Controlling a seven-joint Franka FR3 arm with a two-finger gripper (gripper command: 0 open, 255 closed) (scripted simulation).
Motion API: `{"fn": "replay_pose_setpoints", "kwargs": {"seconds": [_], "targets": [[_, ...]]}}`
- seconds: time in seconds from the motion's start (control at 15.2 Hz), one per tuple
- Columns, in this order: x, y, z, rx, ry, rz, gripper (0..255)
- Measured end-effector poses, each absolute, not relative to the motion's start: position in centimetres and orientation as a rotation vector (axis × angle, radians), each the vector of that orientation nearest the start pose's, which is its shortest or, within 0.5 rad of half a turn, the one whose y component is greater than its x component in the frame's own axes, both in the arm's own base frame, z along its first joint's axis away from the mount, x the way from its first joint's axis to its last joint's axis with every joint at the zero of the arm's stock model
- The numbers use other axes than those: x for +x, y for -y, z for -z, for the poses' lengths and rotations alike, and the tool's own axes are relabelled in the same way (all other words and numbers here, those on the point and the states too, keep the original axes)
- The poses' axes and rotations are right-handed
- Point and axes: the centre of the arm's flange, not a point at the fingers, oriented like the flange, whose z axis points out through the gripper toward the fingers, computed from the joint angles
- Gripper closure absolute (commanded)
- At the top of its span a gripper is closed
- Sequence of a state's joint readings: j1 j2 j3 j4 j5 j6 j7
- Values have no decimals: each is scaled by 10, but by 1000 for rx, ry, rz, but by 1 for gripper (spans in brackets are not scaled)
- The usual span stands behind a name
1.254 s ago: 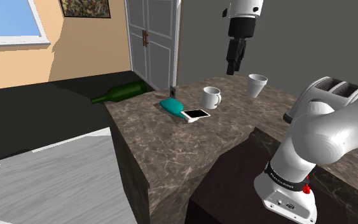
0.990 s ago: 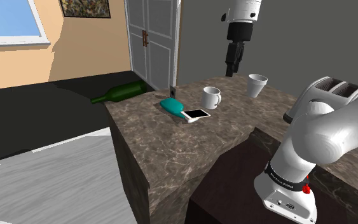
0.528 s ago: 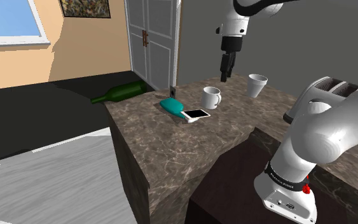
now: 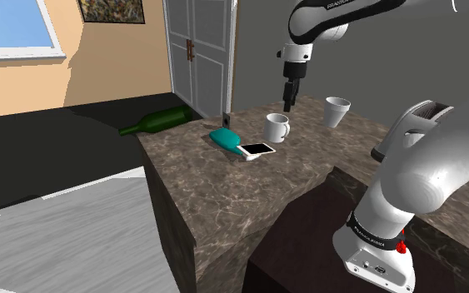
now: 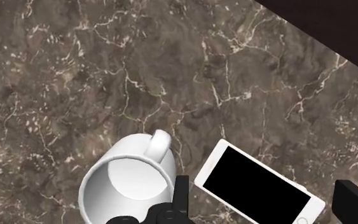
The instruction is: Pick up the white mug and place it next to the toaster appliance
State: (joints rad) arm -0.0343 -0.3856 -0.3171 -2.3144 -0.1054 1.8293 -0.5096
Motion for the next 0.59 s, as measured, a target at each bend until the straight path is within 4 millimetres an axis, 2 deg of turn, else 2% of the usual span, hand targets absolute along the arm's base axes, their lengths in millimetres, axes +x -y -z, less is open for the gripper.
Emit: {"fn": "replay_pose_setpoints", "kwargs": {"seconds": [0.59], "targets": [[450, 241, -417, -3079, 416, -148, 0]]}}
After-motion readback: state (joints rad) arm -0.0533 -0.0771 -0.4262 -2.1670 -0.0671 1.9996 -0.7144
